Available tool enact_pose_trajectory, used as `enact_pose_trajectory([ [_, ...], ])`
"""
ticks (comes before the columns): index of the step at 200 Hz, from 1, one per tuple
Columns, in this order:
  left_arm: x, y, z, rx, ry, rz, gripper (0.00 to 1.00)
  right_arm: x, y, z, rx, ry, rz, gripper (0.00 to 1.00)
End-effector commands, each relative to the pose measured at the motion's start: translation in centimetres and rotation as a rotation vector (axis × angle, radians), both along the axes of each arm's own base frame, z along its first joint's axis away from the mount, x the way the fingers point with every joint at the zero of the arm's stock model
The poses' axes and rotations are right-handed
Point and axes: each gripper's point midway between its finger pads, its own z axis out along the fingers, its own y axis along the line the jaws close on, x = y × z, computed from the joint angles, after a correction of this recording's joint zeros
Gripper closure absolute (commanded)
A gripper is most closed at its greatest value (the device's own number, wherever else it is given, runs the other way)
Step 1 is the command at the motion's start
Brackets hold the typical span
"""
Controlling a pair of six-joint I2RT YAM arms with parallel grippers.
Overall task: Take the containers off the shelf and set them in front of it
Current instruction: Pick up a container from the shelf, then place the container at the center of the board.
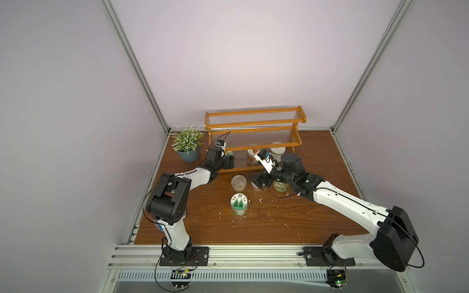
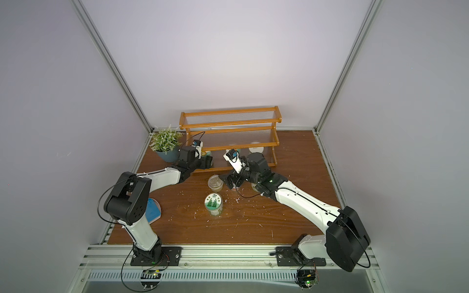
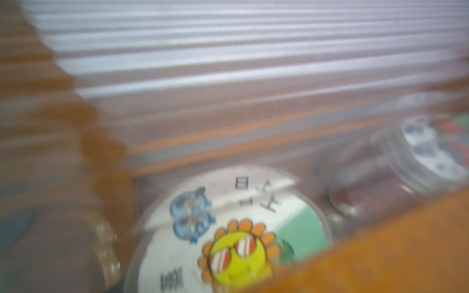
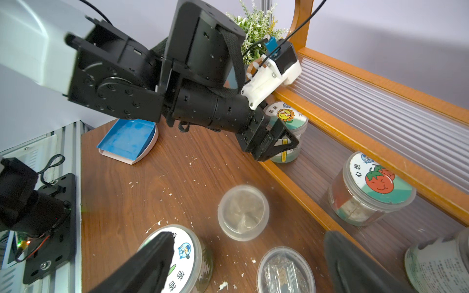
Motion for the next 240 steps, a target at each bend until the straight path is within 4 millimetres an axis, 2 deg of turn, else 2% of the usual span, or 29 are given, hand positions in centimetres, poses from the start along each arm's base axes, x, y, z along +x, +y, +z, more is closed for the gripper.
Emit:
enact_pose_trajectory([
  [1, -0.6, -0.7, 3.5, -0.012, -0.076, -0.025, 0.12, -0.1, -0.2, 1.7, 0.033, -0.043, 0.005, 0.01],
  [22, -1.7, -0.8, 4.5, -0.014, -0.067, -0.037, 0.12, -0.1, -0.1, 1.6, 0.034, -0.040, 0.008, 0.01],
  [59, -4.5, -0.9, 4.9, -0.030, -0.024, -0.069, 0.11, -0.2, -0.1, 1.6, 0.038, -0.037, 0.014, 0.01],
  [82, -6.4, -0.6, 6.2, -0.039, -0.037, -0.074, 0.11, -0.3, -0.1, 1.7, 0.043, -0.037, 0.014, 0.01],
  [121, -10.2, -1.5, 8.4, -0.094, -0.043, -0.133, 0.11, -0.3, -0.3, 1.9, 0.036, -0.044, 0.006, 0.01],
  [150, -14.1, -4.2, 10.6, -0.149, -0.065, -0.212, 0.12, 0.0, -1.5, 2.2, 0.015, -0.055, -0.037, 0.01],
  [169, -16.7, -5.8, 11.8, -0.169, -0.082, -0.256, 0.12, 0.4, -2.9, 2.1, -0.004, -0.046, -0.081, 0.01],
  [187, -19.1, -7.2, 12.8, -0.200, -0.101, -0.301, 0.12, 0.3, -4.4, 3.0, 0.002, -0.052, -0.116, 0.01],
  [214, -21.7, -10.0, 11.8, -0.197, -0.081, -0.385, 0.12, -0.6, -6.5, 3.8, -0.023, -0.035, -0.136, 0.01],
  [240, -23.1, -12.4, 10.4, -0.192, -0.059, -0.449, 0.12, -0.7, -10.1, 3.8, -0.062, -0.013, -0.261, 0.01],
])
